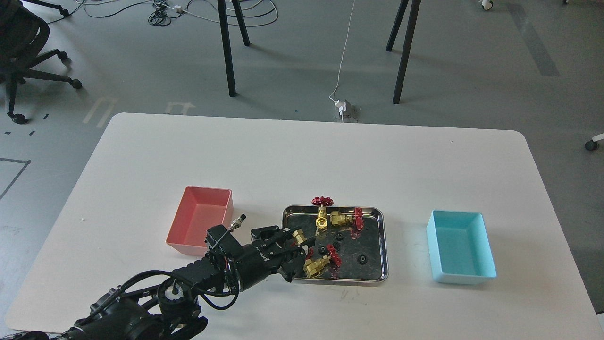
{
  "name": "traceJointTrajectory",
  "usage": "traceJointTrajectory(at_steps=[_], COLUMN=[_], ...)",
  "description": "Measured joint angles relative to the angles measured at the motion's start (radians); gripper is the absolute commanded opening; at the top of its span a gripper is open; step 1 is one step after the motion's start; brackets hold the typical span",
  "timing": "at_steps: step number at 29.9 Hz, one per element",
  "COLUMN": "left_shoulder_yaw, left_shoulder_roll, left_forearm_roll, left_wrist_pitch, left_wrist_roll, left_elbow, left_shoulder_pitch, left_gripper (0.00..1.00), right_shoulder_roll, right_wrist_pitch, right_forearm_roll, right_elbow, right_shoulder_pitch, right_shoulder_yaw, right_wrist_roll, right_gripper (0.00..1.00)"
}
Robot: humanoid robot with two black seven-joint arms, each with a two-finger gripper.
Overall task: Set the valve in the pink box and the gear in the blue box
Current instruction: 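Carry the valve into the pink box and open the left gripper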
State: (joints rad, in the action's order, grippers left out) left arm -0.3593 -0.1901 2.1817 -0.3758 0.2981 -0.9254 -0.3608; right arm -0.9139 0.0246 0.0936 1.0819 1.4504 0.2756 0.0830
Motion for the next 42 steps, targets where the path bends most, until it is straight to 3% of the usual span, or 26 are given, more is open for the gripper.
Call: traceJointTrajectory(at_steps=[10, 15, 22, 33, 38, 42], left_shoulder_yaw=[-0.091, -0.18, -0.195, -0.186, -0.184, -0.184], left_shoulder_roll=[-0.044, -0.189, -0.429, -0.458, -0.434, -0.414], left_forearm_roll=[0.0, 0.0, 0.0, 0.0, 0.0, 0.0], left_wrist_pitch=[-0.001, 0.001, -0.012, -0.031, -0.033, -0.034], left_wrist_roll=[-0.003, -0.011, -0.029, -0.019, -0.008, -0.002], left_elbow=[-0.112, -0.223, -0.312, -0.242, -0.17, -0.133], left_shoulder_pitch=[-0.003, -0.004, 0.025, 0.07, 0.075, 0.075], left_gripper=[0.2, 0.2, 0.2, 0.23, 0.31, 0.42], right_shoulder_roll=[0.002, 0.022, 0.051, 0.07, 0.07, 0.071], right_wrist_pitch=[-0.01, -0.011, -0.011, -0.011, -0.011, -0.011], right_forearm_roll=[0.001, 0.006, 0.033, 0.035, 0.035, 0.035], right_elbow=[-0.02, -0.041, -0.063, -0.067, -0.066, -0.066], right_shoulder_pitch=[-0.014, -0.016, -0.011, -0.004, -0.004, -0.004], right_shoulder_yaw=[-0.012, -0.013, -0.013, -0.011, -0.011, -0.01], right_wrist_roll=[0.0, 0.0, 0.0, 0.0, 0.0, 0.0], right_gripper=[0.99, 0.99, 0.99, 0.99, 0.99, 0.99])
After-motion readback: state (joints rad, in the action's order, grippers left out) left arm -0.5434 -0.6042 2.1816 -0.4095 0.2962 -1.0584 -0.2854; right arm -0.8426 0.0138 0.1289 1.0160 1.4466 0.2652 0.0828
